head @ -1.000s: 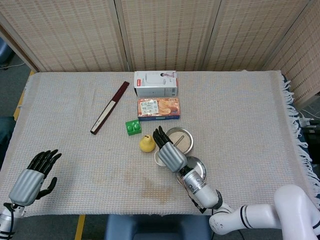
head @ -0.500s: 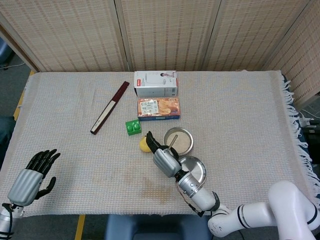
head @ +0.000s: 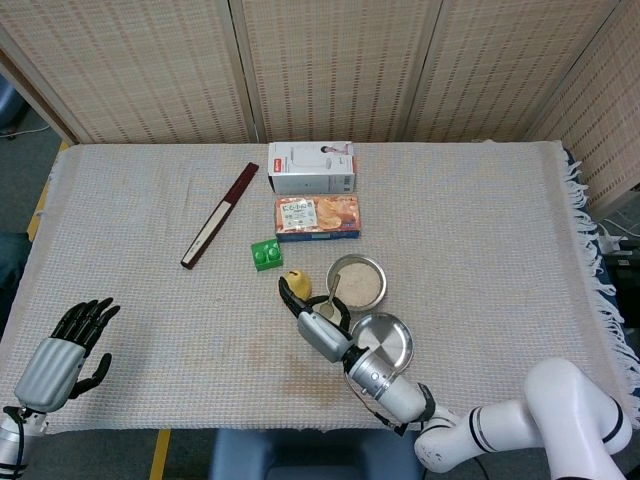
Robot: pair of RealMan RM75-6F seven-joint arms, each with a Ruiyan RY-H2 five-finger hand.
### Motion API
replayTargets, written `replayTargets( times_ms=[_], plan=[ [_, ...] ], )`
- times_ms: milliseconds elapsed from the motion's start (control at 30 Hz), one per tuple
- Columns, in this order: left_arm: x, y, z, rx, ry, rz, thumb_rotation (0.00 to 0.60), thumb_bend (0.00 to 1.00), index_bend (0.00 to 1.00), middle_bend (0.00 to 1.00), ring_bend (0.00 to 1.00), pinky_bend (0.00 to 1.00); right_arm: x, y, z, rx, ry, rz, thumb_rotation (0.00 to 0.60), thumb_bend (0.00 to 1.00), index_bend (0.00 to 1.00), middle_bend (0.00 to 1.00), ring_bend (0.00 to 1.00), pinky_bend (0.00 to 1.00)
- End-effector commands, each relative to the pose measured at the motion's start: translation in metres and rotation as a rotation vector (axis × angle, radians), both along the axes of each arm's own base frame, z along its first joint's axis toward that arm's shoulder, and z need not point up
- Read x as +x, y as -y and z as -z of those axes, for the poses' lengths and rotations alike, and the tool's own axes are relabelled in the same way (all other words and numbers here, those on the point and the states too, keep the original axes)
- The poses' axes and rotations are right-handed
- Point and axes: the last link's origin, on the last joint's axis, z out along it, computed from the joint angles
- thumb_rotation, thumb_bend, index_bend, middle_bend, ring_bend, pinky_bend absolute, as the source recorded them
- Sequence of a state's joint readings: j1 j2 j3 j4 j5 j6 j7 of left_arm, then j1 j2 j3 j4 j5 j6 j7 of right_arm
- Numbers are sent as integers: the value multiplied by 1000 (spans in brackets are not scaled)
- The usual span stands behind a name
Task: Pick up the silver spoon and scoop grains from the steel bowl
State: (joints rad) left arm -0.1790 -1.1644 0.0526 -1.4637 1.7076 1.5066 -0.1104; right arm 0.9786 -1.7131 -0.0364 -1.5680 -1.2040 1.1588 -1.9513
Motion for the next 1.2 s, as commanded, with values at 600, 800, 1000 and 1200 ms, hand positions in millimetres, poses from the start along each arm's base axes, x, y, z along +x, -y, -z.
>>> replayTargets(
  times_ms=[600, 800, 1000, 1200],
  plan=[
    [0, 1, 1, 1, -7, -1, 600, 520, 0, 0, 0, 76, -41, 5, -59, 177, 782, 517, 600, 473, 670, 84, 0, 0],
    [0, -1, 4, -2, -14, -7, 600, 520, 0, 0, 0, 76, -77, -3, -74, 258, 925, 573, 600, 474, 686, 84, 0, 0],
    [1, -1, 8, -11, -24, -5, 600, 521, 0, 0, 0, 77, -116, -23, -54, 386, 981, 744, 600, 473, 688, 84, 0, 0],
    [1, -1, 8, -8, -25, -9, 600, 520, 0, 0, 0, 78, -135, -28, -29, 432, 963, 794, 600, 474, 690, 84, 0, 0]
  ],
)
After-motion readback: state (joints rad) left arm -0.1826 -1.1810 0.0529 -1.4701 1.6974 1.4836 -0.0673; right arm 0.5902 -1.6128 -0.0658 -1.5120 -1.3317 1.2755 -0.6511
